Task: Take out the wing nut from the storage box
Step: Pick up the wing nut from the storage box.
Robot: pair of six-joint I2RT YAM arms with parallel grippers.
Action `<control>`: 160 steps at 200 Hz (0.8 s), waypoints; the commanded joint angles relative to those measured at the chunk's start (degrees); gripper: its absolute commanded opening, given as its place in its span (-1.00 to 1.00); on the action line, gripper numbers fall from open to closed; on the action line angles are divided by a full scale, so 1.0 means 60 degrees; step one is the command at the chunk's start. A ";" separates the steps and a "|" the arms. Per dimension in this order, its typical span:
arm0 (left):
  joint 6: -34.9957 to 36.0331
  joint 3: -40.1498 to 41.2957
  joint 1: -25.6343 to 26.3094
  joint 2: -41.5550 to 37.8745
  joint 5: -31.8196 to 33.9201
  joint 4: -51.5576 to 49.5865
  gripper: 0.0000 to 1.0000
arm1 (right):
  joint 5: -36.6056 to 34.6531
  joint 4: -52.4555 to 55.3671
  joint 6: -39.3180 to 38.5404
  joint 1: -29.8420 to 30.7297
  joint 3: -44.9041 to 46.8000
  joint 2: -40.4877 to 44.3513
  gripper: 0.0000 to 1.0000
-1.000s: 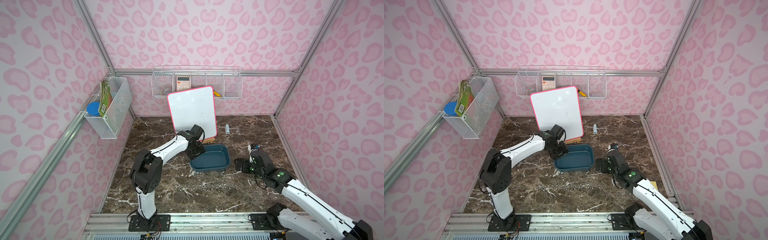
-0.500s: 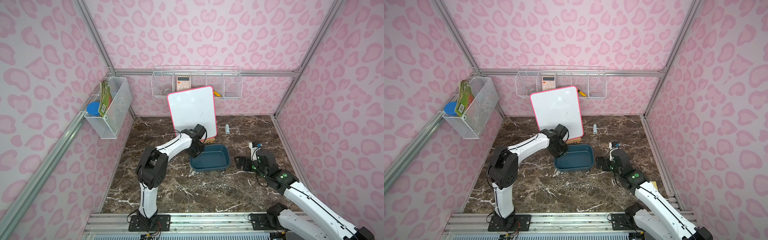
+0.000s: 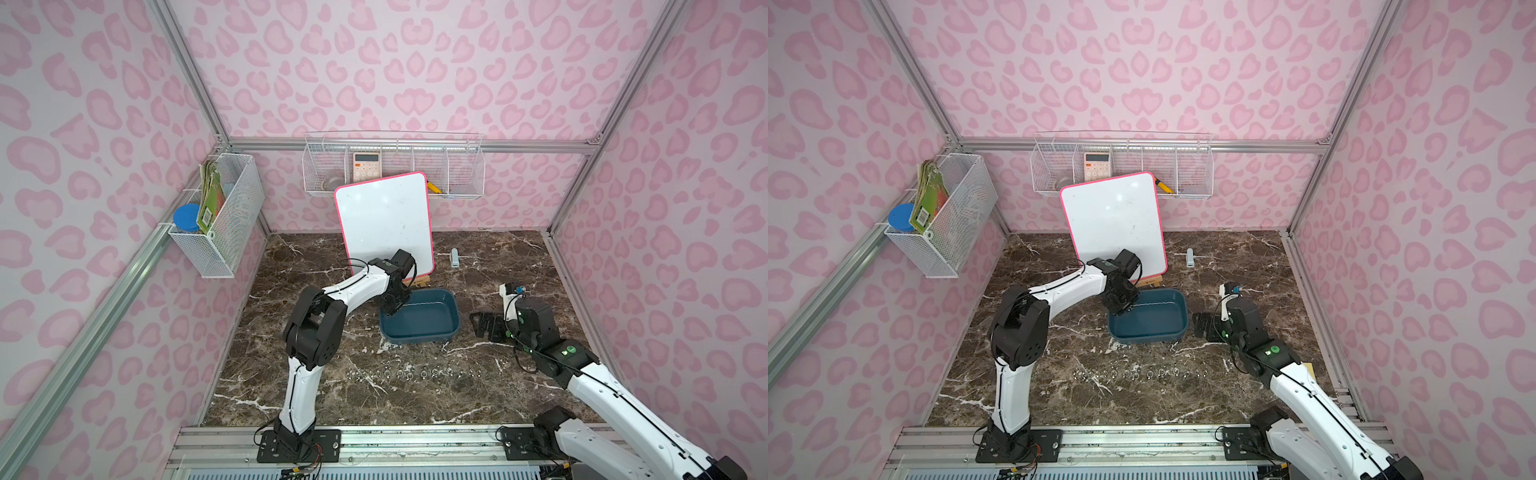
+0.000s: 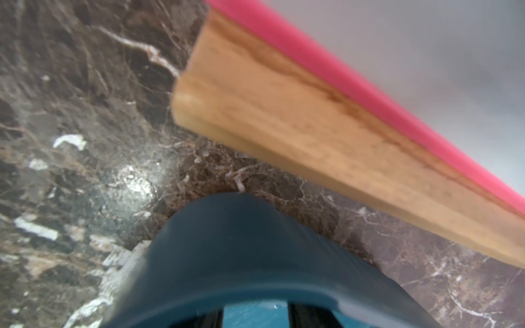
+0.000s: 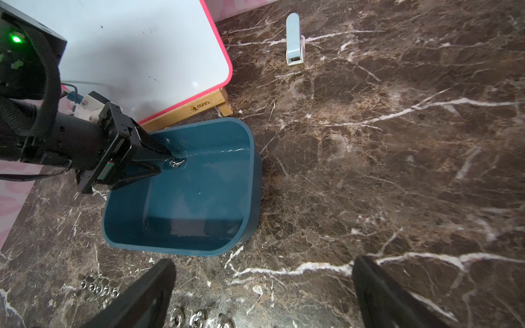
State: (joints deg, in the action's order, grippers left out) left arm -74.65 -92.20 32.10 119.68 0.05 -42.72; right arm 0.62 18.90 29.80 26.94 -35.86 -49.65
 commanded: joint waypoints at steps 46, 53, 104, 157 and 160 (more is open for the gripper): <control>0.0064 0.0031 0.0002 0.0333 0.0257 0.0178 -0.25 | 0.0116 -0.0264 -0.0084 -0.0027 0.0035 -0.0002 0.98; 0.0053 0.0031 0.0005 0.0377 0.0255 0.0185 -0.26 | 0.0116 -0.0263 -0.0075 -0.0037 0.0043 -0.0004 0.98; 0.0094 0.0175 0.0008 0.0401 0.0291 0.0276 -0.52 | 0.0125 -0.0264 -0.0060 -0.0035 0.0058 -0.0002 0.98; 0.0418 0.0557 0.0042 0.0005 0.0165 0.0807 -0.87 | 0.0190 -0.0315 -0.0009 -0.0038 0.0036 -0.0045 0.98; 0.0449 0.0618 0.0045 -0.0039 0.0133 0.0905 -0.88 | 0.0197 -0.0308 0.0011 -0.0042 0.0039 -0.0060 0.98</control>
State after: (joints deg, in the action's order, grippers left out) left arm -74.02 -90.02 32.27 120.86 1.06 -39.07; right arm 1.52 18.81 29.80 26.63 -35.55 -49.78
